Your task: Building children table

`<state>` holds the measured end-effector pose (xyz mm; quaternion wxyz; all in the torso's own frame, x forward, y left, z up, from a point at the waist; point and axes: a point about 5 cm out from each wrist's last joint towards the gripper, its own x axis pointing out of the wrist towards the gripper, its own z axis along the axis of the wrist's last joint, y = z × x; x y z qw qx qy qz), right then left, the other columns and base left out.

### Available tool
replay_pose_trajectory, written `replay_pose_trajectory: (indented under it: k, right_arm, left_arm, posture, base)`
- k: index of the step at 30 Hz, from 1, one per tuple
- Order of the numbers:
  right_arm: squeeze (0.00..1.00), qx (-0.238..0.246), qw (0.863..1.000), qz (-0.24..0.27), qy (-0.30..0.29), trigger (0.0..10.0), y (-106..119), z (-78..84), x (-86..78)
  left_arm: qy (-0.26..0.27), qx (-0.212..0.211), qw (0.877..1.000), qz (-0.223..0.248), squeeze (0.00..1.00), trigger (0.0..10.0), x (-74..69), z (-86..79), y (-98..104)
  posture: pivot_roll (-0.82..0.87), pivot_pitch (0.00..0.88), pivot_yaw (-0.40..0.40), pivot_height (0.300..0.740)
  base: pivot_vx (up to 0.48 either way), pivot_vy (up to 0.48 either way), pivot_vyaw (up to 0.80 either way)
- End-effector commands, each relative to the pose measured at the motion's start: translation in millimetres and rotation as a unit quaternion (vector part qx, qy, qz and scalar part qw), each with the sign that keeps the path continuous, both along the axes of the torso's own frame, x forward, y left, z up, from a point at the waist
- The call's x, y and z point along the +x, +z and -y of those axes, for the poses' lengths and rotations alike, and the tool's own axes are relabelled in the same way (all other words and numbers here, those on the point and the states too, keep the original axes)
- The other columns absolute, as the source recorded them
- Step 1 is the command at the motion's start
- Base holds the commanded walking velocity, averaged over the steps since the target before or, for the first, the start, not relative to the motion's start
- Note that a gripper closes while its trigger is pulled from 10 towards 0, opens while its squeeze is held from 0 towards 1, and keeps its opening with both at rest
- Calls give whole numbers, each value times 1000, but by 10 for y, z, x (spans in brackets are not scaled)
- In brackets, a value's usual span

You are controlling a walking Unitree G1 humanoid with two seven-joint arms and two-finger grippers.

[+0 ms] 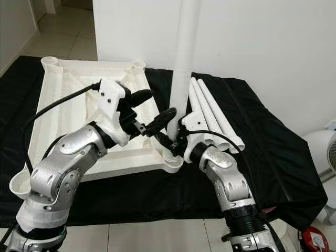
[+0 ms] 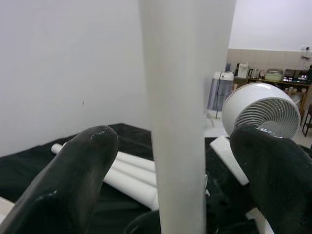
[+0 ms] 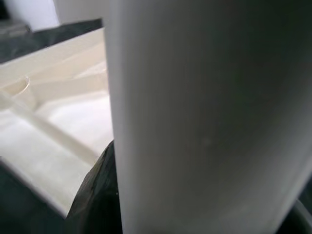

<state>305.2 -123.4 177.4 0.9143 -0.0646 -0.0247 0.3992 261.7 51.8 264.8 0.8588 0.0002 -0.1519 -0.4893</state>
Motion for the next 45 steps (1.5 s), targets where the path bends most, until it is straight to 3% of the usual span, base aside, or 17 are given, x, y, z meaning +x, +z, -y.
replay_pose_trajectory:
  k: [1, 7, 20, 21, 24, 25, 45]
  right_arm:
    - [0, -23, 1000, 2, 14, 10000, -3, 17, -2]
    - [0, -74, 995, 0, 68, 10000, -58, 19, -47]
    - [0, -89, 993, 6, 79, 10000, -77, -16, -19]
    - [0, -88, 993, 6, 79, 10000, -80, -19, -17]
    - [0, -87, 993, 6, 78, 10000, -83, -20, -15]
    - [0, -86, 993, 7, 77, 10000, -85, -21, -13]
    - [0, -83, 996, 16, 34, 10000, -116, -4, 55]
  left_arm:
    - [-63, 12, 998, 14, 0, 10000, -71, 78, 58]
    - [-69, 16, 997, 13, 0, 10000, -17, 104, 156]
    - [-33, 13, 999, -24, 0, 10000, 150, 67, 228]
    - [-32, 6, 999, -31, 0, 3882, 158, 61, 238]
    - [-28, -1, 999, -35, 0, 3294, 169, 53, 249]
    - [-26, -6, 999, -39, 0, 0, 179, 43, 257]
    - [14, -46, 996, -73, 0, 0, 351, -45, 418]
  posture:
    - [57, 0, -137, 740]
    - [60, 0, -131, 740]
    - [64, 0, -117, 740]
    - [65, 0, -116, 740]
    - [64, 0, -115, 740]
    - [64, 0, -112, 740]
    - [61, 0, -103, 740]
  base:
    - [0, 0, 0]
    - [0, 0, 0]
    - [0, 0, 0]
    - [0, 0, 0]
    - [0, 0, 0]
    - [0, 0, 0]
    - [0, 0, 0]
